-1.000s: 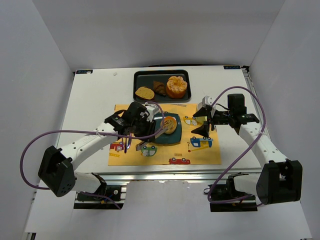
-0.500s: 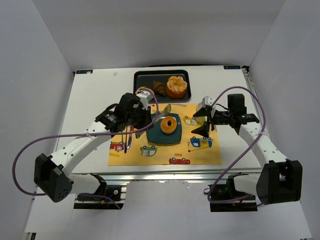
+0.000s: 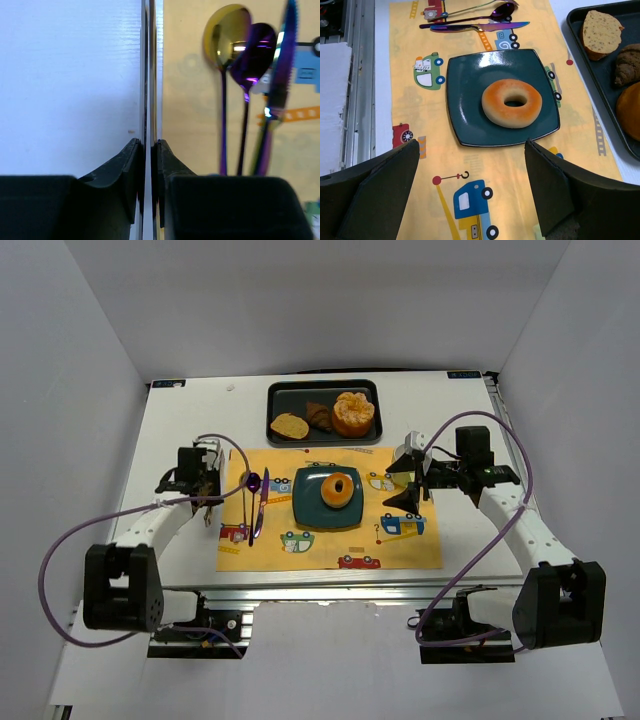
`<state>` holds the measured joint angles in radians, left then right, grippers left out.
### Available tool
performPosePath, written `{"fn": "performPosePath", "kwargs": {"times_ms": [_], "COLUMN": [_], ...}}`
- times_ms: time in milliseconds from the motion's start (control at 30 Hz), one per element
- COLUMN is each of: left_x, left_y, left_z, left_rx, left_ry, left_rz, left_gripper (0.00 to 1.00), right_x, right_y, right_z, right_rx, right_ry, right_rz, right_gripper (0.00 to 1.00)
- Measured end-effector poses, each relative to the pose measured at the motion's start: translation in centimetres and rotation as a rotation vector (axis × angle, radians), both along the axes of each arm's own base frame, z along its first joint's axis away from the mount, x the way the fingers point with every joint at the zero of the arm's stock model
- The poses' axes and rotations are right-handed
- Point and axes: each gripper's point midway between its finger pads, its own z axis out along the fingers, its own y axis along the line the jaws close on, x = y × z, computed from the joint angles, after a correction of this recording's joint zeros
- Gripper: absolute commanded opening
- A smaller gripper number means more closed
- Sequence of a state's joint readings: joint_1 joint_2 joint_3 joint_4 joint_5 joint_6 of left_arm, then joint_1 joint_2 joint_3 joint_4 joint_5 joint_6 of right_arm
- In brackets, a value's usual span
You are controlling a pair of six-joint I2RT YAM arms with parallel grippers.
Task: Place the bread
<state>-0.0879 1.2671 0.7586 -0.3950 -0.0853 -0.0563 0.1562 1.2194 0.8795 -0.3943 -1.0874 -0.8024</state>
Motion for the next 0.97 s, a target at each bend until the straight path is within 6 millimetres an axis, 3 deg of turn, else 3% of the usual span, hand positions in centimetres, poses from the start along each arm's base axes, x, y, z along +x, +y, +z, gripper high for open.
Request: {"fn": "performPosePath", "kwargs": {"times_ms": [100, 233, 333, 367, 467, 500, 567, 700, 733, 767, 833, 967], "left_x": [0.3, 0.9, 1.0, 0.8, 0.9, 0.9, 0.7, 0.8, 0.9, 1.1, 1.4, 1.6], "left_y": [1.3, 3.2, 4.1, 4.3, 4.7, 4.8, 4.8, 4.8, 4.8, 4.8, 4.7, 4.4], "left_z": [-3.0, -5.3, -6.3, -6.5, -6.5, -6.5, -6.3, -4.9, -4.1, -3.2, -0.9, 3.9], "left_rx": [0.002, -0.026, -0.044, -0.048, -0.055, -0.057, -0.064, -0.081, -0.087, -0.093, -0.108, -0.153], "left_ry": [0.036, 0.056, 0.067, 0.072, 0.061, 0.058, 0.054, 0.013, -0.008, -0.038, -0.109, -0.263], "left_rz": [-0.008, 0.024, 0.051, 0.057, 0.072, 0.079, 0.089, 0.114, 0.121, 0.129, 0.146, 0.184], "left_gripper": [0.01, 0.22, 0.37, 0.46, 0.56, 0.66, 0.69, 0.74, 0.83, 0.83, 0.98, 0.98], "right_x": [0.1, 0.1, 0.3, 0.4, 1.0, 1.3, 2.2, 4.4, 4.9, 5.3, 5.9, 6.4], "right_y": [0.0, 0.0, -0.1, -0.1, -0.4, -0.5, -1.0, -1.9, -2.0, -2.1, -2.1, -2.1], "right_z": [0.4, 0.3, 0.0, -0.2, -0.9, -1.2, -1.6, -1.4, -1.1, -0.7, 0.0, 1.1], "right_rx": [0.0, -0.005, -0.013, -0.016, -0.035, -0.046, -0.07, -0.104, -0.104, -0.099, -0.085, -0.049], "right_ry": [-0.011, -0.007, 0.016, 0.035, 0.106, 0.135, 0.185, 0.237, 0.238, 0.236, 0.229, 0.232], "right_rz": [0.003, 0.004, -0.006, -0.017, -0.072, -0.101, -0.178, -0.322, -0.347, -0.365, -0.399, -0.444], "right_gripper": [0.89, 0.89, 0.89, 0.89, 0.89, 0.89, 0.89, 0.89, 0.89, 0.89, 0.9, 0.89]}}
